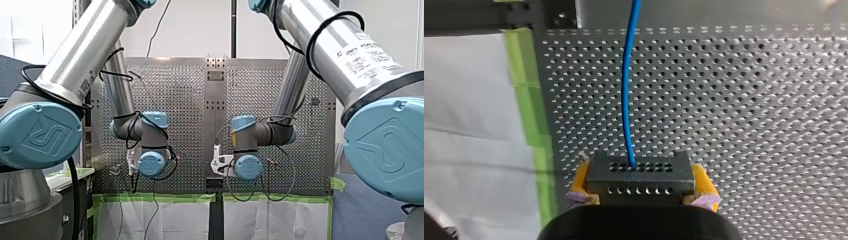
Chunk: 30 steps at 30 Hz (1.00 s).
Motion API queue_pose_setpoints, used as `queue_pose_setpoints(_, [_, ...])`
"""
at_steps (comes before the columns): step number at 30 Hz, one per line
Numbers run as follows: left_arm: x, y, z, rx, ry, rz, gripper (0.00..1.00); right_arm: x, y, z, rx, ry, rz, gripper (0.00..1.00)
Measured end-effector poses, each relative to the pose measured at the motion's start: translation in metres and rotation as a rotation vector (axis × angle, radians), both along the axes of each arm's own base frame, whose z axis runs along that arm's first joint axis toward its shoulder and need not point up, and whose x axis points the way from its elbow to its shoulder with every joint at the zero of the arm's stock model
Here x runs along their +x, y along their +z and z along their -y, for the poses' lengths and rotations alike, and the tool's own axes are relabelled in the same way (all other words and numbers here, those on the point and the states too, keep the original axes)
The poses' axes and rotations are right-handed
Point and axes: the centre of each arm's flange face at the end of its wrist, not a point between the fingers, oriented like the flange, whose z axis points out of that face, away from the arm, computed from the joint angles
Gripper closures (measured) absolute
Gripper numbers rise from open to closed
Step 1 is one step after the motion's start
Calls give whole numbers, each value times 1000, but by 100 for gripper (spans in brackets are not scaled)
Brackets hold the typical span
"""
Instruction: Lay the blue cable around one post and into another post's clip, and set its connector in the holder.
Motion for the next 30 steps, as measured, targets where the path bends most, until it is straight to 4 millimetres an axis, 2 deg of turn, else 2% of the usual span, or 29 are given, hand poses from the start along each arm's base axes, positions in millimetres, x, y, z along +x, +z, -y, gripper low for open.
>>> queue_pose_setpoints(5, [3,18,15,-61,4,34,100,11,26,8,-27,-13,35,100])
queue_pose_setpoints(9, [4,31,16,-102,22,43,100,13,43,10,-40,-13,55,100])
queue_pose_setpoints(19, [11,59,2,-142,88,52,100,9,80,17,-48,-26,72,100])
queue_pose_setpoints(30, [28,97,-15,-150,127,80,100,25,152,31,-103,9,111,100])
